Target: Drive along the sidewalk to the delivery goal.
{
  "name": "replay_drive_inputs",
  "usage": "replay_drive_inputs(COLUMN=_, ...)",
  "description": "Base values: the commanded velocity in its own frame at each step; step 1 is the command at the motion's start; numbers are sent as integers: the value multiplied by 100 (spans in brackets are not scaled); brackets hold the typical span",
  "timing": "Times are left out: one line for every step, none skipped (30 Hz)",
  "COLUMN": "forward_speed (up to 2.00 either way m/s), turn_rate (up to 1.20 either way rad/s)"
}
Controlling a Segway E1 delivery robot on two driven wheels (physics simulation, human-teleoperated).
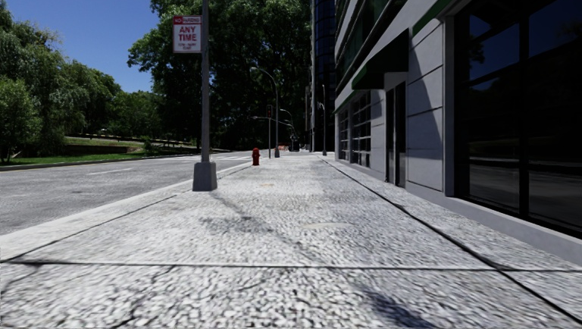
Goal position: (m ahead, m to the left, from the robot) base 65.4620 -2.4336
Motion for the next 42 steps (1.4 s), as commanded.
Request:
replay_drive_inputs(forward_speed=200, turn_rate=0)
replay_drive_inputs(forward_speed=200, turn_rate=0)
replay_drive_inputs(forward_speed=200, turn_rate=0)
replay_drive_inputs(forward_speed=200, turn_rate=0)
replay_drive_inputs(forward_speed=200, turn_rate=0)
replay_drive_inputs(forward_speed=200, turn_rate=0)
replay_drive_inputs(forward_speed=200, turn_rate=0)
replay_drive_inputs(forward_speed=200, turn_rate=0)
replay_drive_inputs(forward_speed=200, turn_rate=0)
replay_drive_inputs(forward_speed=200, turn_rate=0)
replay_drive_inputs(forward_speed=200, turn_rate=0)
replay_drive_inputs(forward_speed=200, turn_rate=0)
replay_drive_inputs(forward_speed=200, turn_rate=0)
replay_drive_inputs(forward_speed=200, turn_rate=0)
replay_drive_inputs(forward_speed=200, turn_rate=0)
replay_drive_inputs(forward_speed=200, turn_rate=0)
replay_drive_inputs(forward_speed=200, turn_rate=0)
replay_drive_inputs(forward_speed=200, turn_rate=0)
replay_drive_inputs(forward_speed=200, turn_rate=0)
replay_drive_inputs(forward_speed=200, turn_rate=0)
replay_drive_inputs(forward_speed=200, turn_rate=0)
replay_drive_inputs(forward_speed=200, turn_rate=0)
replay_drive_inputs(forward_speed=200, turn_rate=0)
replay_drive_inputs(forward_speed=200, turn_rate=0)
replay_drive_inputs(forward_speed=200, turn_rate=0)
replay_drive_inputs(forward_speed=200, turn_rate=0)
replay_drive_inputs(forward_speed=200, turn_rate=0)
replay_drive_inputs(forward_speed=200, turn_rate=0)
replay_drive_inputs(forward_speed=200, turn_rate=0)
replay_drive_inputs(forward_speed=200, turn_rate=0)
replay_drive_inputs(forward_speed=200, turn_rate=0)
replay_drive_inputs(forward_speed=200, turn_rate=0)
replay_drive_inputs(forward_speed=200, turn_rate=0)
replay_drive_inputs(forward_speed=200, turn_rate=0)
replay_drive_inputs(forward_speed=200, turn_rate=0)
replay_drive_inputs(forward_speed=200, turn_rate=0)
replay_drive_inputs(forward_speed=200, turn_rate=0)
replay_drive_inputs(forward_speed=200, turn_rate=0)
replay_drive_inputs(forward_speed=200, turn_rate=0)
replay_drive_inputs(forward_speed=200, turn_rate=0)
replay_drive_inputs(forward_speed=200, turn_rate=0)
replay_drive_inputs(forward_speed=200, turn_rate=0)
